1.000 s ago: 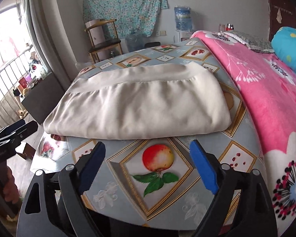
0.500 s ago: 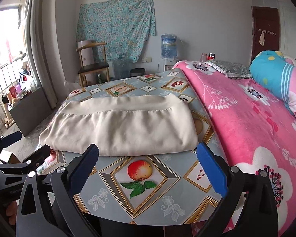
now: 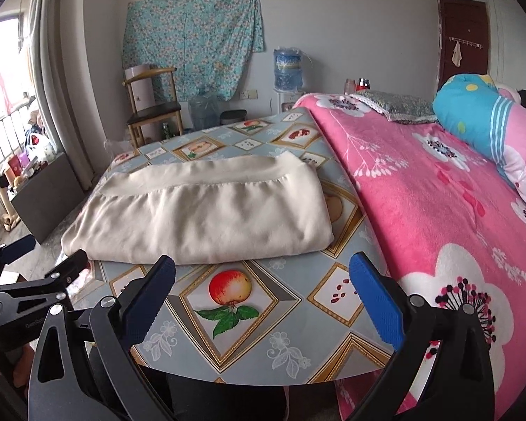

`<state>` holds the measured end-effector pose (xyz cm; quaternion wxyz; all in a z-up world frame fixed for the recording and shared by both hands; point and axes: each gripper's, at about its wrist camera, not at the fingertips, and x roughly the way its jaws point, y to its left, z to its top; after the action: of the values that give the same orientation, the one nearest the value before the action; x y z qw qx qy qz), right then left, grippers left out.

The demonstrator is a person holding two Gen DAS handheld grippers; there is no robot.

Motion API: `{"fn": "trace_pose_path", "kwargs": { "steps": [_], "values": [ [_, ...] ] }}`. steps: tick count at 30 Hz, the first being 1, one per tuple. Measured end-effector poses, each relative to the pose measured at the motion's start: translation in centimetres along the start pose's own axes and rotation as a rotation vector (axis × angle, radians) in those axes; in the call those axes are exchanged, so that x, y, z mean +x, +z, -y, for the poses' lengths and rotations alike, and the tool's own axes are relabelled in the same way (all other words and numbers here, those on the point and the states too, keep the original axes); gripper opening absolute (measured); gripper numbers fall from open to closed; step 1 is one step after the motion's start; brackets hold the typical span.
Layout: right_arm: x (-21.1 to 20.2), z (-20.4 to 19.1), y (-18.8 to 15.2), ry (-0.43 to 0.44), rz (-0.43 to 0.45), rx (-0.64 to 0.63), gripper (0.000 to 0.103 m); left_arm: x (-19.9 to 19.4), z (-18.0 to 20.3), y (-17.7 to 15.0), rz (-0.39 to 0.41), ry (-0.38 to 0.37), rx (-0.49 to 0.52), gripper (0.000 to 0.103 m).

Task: Fold large clothes

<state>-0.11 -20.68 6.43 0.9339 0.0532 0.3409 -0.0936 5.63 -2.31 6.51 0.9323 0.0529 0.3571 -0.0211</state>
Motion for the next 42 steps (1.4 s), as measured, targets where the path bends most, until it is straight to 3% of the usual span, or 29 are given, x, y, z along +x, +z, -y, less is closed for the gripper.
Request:
{"fn": "trace_pose_path", "kwargs": {
  "steps": [16,42],
  "values": [
    [2.7,-2.3,-0.5,0.023,-0.103,-0.017,0.097,2.5,-0.4,-0.6,-0.144,0.040,-0.038,0.095],
    [4.1,-2.8,-0.8,0.012,-0.145,-0.033,0.097,3.5,-0.5,-0.6,-0.185,0.051,-0.048,0.095]
  ]
}}
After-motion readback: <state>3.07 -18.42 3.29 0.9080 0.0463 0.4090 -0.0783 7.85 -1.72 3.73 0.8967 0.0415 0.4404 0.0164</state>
